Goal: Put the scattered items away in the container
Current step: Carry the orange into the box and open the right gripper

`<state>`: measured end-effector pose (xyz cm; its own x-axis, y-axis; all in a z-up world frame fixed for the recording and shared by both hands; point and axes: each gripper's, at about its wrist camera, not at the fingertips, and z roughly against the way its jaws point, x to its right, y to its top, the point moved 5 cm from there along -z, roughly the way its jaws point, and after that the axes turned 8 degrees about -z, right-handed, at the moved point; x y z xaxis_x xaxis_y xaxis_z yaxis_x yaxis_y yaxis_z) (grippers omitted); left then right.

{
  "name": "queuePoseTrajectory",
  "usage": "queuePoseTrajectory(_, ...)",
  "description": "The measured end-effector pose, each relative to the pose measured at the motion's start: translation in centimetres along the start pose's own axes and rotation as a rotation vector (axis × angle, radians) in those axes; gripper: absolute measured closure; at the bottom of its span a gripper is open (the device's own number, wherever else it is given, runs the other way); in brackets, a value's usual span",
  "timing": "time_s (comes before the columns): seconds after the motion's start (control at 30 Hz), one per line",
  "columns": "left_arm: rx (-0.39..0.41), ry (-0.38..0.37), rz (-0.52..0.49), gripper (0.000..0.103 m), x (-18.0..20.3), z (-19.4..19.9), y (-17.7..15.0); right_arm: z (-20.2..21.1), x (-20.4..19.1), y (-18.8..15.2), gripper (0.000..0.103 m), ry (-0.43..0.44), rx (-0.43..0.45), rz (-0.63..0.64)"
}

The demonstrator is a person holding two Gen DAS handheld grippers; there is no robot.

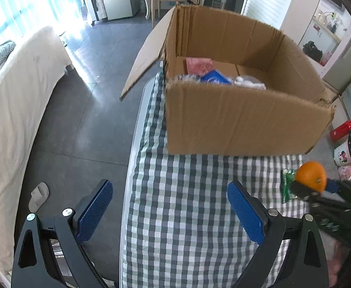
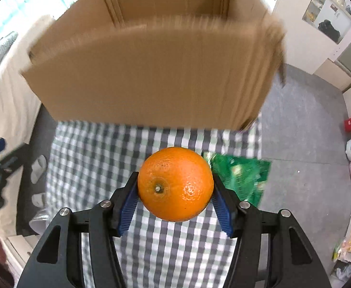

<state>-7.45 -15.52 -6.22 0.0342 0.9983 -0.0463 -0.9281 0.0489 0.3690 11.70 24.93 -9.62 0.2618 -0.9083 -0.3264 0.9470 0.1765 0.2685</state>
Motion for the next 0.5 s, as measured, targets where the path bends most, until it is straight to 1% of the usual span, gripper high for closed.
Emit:
queuePoseTrajectory(0.17, 0.008, 0.022, 0.003, 0.004, -0.3, 0.5, 1.5, 5.0, -0.1, 3.9, 0.046, 0.039, 0.092, 0.003)
queuePoseTrajectory(0.23, 0.009, 0.027, 0.001, 0.004, -0.2, 0.4, 2.0, 6.3, 0.6, 5.4, 0.046, 0.044, 0.133, 0.008)
queuePoseTrajectory(0.37, 0.004, 0.04, 0.001, 0.004, -0.1, -0.4, 2.3, 6.8, -0.3, 9.2, 0.046, 0.068, 0.195, 0.024)
queuePoseTrajectory(0.4, 0.001, 0.039, 0.004, 0.004, -0.1, -0.7, 2.2, 7.1, -0.7, 9.9, 0.046, 0.076, 0.198, 0.049)
queuePoseTrajectory(0.5, -0.014, 0.037, 0.012, 0.004, -0.2, -1.4, 1.8, 6.4, -1.7, 12.0, 0.046, 0.089, 0.218, 0.087)
